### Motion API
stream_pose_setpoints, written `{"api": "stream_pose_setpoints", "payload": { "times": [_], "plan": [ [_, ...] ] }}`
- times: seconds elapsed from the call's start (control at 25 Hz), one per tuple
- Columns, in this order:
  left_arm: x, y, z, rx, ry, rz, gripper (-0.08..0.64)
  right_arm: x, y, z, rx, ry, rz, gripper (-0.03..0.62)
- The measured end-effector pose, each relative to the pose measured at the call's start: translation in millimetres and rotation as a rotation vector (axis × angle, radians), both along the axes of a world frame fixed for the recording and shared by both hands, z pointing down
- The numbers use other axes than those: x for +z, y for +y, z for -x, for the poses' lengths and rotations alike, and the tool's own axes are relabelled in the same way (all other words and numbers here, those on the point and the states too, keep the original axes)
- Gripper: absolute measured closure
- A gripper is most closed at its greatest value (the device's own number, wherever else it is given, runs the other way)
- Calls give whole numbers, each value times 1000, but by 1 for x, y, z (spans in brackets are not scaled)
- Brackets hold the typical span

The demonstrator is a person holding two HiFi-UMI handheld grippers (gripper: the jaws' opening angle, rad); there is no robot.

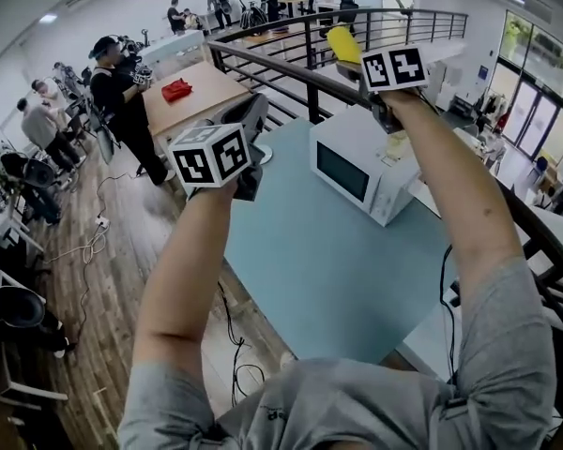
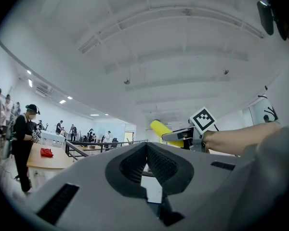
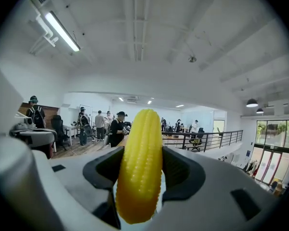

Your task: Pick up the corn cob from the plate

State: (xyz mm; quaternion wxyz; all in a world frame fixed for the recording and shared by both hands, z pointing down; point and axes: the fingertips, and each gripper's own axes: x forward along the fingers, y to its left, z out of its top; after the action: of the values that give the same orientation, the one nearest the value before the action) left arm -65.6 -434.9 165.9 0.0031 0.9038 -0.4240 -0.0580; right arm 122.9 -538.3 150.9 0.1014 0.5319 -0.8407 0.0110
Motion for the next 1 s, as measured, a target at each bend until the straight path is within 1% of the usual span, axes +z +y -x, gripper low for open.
{"api": "stream_pose_setpoints", "payload": {
  "times": [0.12, 0.24, 0.36, 0.48, 0.6, 0.68, 0.84, 1.0],
  "plan": [
    [0, 39, -35, -11, 4, 15, 541, -5, 46, -32, -29, 0, -20, 341],
    [6, 79, -65, -24, -22, 26, 541, -3, 86, -58, -58, -14, -28, 341],
    [12, 119, -87, -44, -52, 26, 541, 4, 120, -82, -79, -18, -24, 341],
    [19, 154, -103, -61, -63, 31, 541, 15, 150, -103, -100, -23, -15, 341],
    [27, 181, -112, -76, -71, 40, 541, 25, 175, -120, -124, -27, -6, 340],
    [28, 194, -111, -86, -69, 47, 541, 28, 188, -127, -135, -29, 0, 340],
    [32, 220, -109, -104, -74, 55, 541, 32, 218, -136, -152, -39, 14, 341],
    [45, 236, -113, -91, -84, 68, 541, 42, 243, -137, -183, -36, 24, 340]
  ]
}}
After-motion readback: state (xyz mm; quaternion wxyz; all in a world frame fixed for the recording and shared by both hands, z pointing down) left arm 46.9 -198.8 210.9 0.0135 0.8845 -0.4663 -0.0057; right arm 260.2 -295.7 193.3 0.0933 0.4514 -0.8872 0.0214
